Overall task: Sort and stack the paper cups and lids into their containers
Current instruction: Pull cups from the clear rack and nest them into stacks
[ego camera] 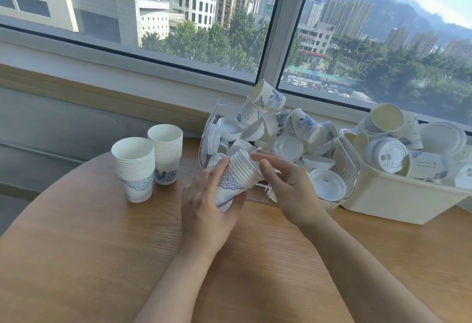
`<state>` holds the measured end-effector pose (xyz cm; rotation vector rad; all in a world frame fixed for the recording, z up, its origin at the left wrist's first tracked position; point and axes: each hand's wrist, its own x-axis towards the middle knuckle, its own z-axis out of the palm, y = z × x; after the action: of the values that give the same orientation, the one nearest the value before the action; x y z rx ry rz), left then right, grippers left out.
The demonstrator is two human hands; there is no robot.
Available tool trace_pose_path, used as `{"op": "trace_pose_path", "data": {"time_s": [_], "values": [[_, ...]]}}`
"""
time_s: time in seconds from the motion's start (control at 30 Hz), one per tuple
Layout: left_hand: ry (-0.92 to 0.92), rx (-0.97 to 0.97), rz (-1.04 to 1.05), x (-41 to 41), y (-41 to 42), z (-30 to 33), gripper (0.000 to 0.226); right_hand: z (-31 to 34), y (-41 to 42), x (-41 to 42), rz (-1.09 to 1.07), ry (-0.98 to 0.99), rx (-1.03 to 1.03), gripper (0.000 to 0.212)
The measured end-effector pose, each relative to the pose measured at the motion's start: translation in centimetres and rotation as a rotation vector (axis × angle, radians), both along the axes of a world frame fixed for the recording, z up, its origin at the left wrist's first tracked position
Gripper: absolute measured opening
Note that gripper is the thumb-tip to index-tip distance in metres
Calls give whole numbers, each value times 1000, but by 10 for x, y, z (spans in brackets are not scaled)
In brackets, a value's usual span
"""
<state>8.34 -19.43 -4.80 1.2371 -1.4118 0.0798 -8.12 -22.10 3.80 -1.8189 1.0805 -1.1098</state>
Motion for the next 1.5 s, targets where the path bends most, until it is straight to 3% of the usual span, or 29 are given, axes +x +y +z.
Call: {"op": "trace_pose_path", "data": {"time_s": [0.17,0.3,0.4,0.57,0.77,1.1,1.33,1.5], "values": [[-56,-11,11,3,1,-3,73,-2,-9,6,44,-5,48,37],[-34,8,81,7,5,1,71,1,-20,9,68,9,72,36],[69,57,132,12,12,3,71,0,-33,13,21,172,13,24],[164,111,204,19,20,2,72,-10,-52,19,39,474,-51,27],[191,139,255,20,23,0,74,-16,-62,28,108,571,-81,24],[210,138,233,22,19,-2,75,-19,-68,26,100,749,-225,38],[191,89,209,20,19,0,74,-16,-65,23,11,710,-204,41],[140,66,187,20,18,0,66,6,-48,14,-141,324,-129,32]]}}
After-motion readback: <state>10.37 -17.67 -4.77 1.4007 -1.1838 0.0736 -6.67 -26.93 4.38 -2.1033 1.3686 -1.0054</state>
